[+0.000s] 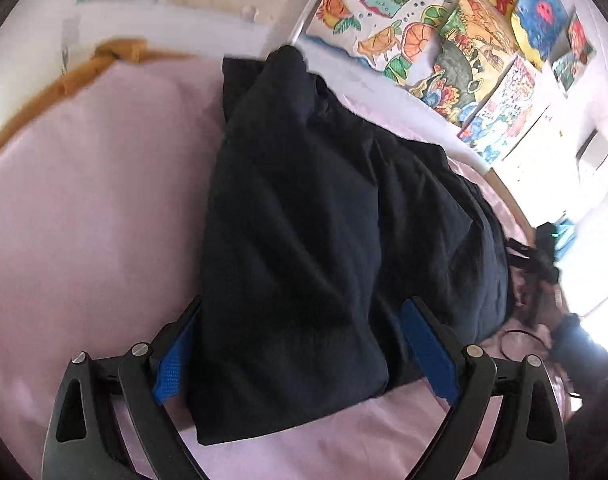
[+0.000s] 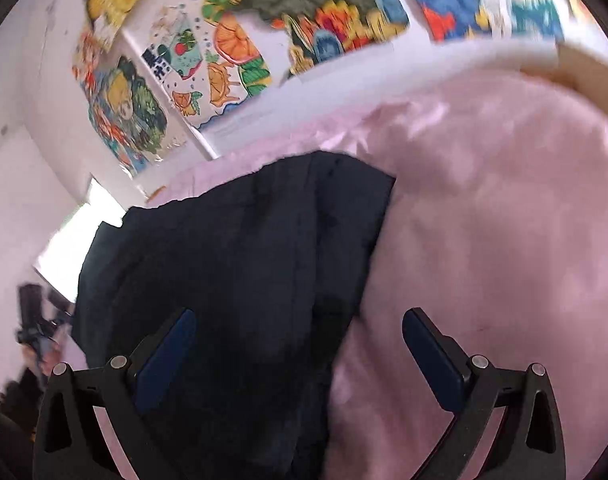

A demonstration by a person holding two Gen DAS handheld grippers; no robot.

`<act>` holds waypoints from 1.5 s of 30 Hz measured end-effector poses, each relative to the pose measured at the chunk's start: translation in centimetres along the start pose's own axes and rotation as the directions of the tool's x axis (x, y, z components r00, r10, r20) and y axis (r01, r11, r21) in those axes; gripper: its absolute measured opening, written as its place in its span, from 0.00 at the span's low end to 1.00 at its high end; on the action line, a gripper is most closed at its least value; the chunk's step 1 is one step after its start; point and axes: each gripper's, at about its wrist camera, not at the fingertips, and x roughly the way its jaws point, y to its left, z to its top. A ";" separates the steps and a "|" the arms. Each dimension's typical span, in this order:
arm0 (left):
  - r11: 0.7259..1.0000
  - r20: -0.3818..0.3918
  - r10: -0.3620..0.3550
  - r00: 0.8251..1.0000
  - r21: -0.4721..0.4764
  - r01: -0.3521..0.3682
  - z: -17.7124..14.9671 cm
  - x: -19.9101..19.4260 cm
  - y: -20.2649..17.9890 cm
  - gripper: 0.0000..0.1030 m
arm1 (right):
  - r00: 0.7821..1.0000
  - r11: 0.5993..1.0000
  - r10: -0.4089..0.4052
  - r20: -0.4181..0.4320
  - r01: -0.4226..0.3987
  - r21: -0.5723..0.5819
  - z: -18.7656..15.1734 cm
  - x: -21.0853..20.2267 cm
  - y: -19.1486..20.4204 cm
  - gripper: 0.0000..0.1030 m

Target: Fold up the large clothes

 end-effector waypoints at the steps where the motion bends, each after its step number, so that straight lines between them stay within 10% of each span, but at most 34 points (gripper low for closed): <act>1: 1.000 -0.013 -0.011 1.000 -0.005 0.011 0.0 0.0 0.2 0.90 | 1.000 1.000 0.021 -0.011 -0.021 0.017 0.3 0.7 -0.4 1.00; 14: 0.988 -0.124 0.114 0.986 0.122 -0.099 0.2 3.5 -1.1 0.99 | 0.982 0.979 0.175 -0.075 -0.165 0.122 2.0 6.0 -2.6 1.00; 23: 0.997 -0.024 -0.042 0.999 0.064 0.044 0.3 1.0 -0.1 0.99 | 0.979 0.969 0.197 -0.049 -0.187 0.164 1.0 6.6 -2.6 1.00; 28: 0.977 -0.006 -0.213 0.977 0.005 0.213 1.1 -0.1 1.3 0.99 | 0.972 0.960 0.227 -0.060 -0.213 0.180 1.2 7.1 -2.0 1.00; 34: 0.998 -0.079 -0.048 0.996 0.044 0.051 1.8 2.1 0.4 0.98 | 0.972 0.963 0.222 -0.079 -0.206 0.173 1.3 7.7 -1.3 1.00; 38: 0.999 -0.062 0.014 0.998 0.040 -0.011 1.4 1.4 0.5 0.71 | 0.975 0.968 0.208 -0.074 -0.195 0.160 1.3 7.5 -0.6 0.96; 45: 0.997 -0.047 0.048 0.998 0.064 -0.045 1.6 0.0 -0.9 0.23 | 0.976 0.969 0.213 -0.035 -0.206 0.137 1.1 5.8 -0.1 0.60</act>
